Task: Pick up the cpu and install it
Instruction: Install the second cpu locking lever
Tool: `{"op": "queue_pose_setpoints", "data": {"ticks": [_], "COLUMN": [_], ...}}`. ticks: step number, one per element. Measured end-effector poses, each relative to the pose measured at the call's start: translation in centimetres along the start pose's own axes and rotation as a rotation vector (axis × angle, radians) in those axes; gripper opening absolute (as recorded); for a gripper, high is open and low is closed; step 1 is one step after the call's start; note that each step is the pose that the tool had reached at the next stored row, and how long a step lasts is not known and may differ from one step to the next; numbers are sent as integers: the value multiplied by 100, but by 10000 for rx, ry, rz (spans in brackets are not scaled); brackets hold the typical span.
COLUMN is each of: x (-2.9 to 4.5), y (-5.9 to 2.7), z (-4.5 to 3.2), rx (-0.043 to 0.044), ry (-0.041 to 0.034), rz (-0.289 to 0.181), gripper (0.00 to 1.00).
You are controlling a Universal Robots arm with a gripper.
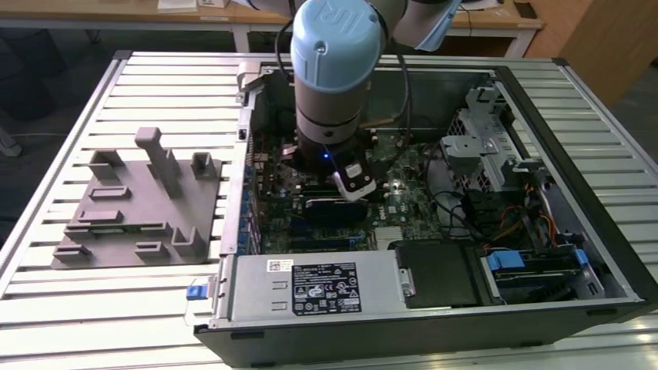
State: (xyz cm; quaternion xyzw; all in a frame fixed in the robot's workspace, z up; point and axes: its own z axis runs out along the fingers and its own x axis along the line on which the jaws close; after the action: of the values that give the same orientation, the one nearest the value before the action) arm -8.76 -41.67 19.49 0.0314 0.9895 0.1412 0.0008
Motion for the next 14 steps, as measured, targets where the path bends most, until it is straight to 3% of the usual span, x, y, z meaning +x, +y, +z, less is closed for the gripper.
{"op": "queue_pose_setpoints", "data": {"ticks": [14], "x": [3], "y": [120], "z": [-411], "rx": [42], "ry": [-2], "rz": [-1], "gripper": [11]}}
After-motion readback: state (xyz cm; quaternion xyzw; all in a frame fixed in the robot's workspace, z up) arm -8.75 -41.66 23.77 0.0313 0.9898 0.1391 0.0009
